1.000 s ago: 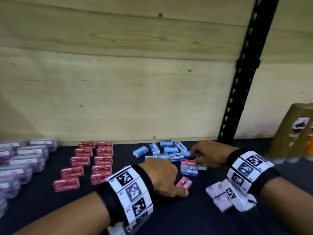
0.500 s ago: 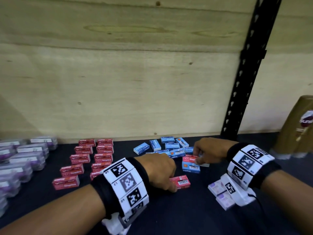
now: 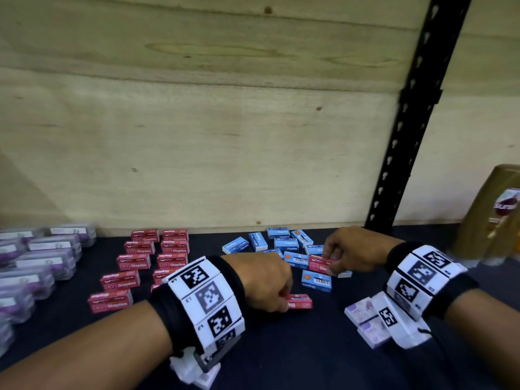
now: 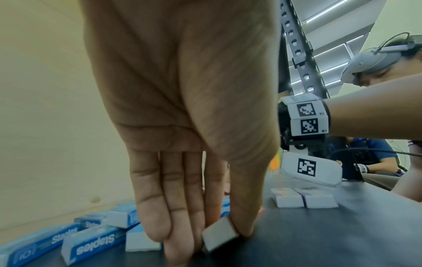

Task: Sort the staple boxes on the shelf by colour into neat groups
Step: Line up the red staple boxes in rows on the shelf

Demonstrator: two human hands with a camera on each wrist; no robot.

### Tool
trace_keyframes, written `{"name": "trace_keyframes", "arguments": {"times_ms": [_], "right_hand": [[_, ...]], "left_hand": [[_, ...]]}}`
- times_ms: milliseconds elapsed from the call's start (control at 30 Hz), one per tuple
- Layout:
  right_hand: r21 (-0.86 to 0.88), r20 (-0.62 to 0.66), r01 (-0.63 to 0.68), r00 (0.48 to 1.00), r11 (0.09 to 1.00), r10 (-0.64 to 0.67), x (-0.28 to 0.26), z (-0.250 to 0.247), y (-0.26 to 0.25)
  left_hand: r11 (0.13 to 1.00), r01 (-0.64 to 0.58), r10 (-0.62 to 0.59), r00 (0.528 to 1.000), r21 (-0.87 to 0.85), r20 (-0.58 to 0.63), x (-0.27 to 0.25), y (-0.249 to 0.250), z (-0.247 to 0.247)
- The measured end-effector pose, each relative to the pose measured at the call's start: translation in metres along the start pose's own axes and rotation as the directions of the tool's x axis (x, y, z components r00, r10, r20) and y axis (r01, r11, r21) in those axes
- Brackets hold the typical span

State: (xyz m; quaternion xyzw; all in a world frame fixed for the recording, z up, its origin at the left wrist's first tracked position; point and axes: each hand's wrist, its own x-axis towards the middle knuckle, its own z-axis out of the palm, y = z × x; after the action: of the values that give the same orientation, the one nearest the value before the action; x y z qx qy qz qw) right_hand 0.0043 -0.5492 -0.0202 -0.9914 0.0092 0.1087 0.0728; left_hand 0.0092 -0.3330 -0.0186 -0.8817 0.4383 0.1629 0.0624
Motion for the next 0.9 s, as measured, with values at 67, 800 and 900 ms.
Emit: {"name": "trace_keyframes", "arguments": {"times_ms": [67,800,900], "right_hand": [[0.006,0.016,0.002,1.000,1.000,-0.002,-0.002,-0.001,0.003],[0.026,0.003,0.036,0.999,0.999,-0.036,-0.013,-0.014,-0.010],[0.034,-0.006,0.063,0.998,0.997,-0.063,-0.012,-0.014,-0.019]], "left_hand": [[1.000,0.001,-0.001,1.000,0.013,0.023,-0.002,-0.001,-0.002],[0.989,0.000,-0.018,0.993,-0.147,-0.120,0.002,-0.012,-0.006],[0.985,0.027,-0.055,0.986,-0.172,-0.157,-0.010,-0.023,-0.013]]}}
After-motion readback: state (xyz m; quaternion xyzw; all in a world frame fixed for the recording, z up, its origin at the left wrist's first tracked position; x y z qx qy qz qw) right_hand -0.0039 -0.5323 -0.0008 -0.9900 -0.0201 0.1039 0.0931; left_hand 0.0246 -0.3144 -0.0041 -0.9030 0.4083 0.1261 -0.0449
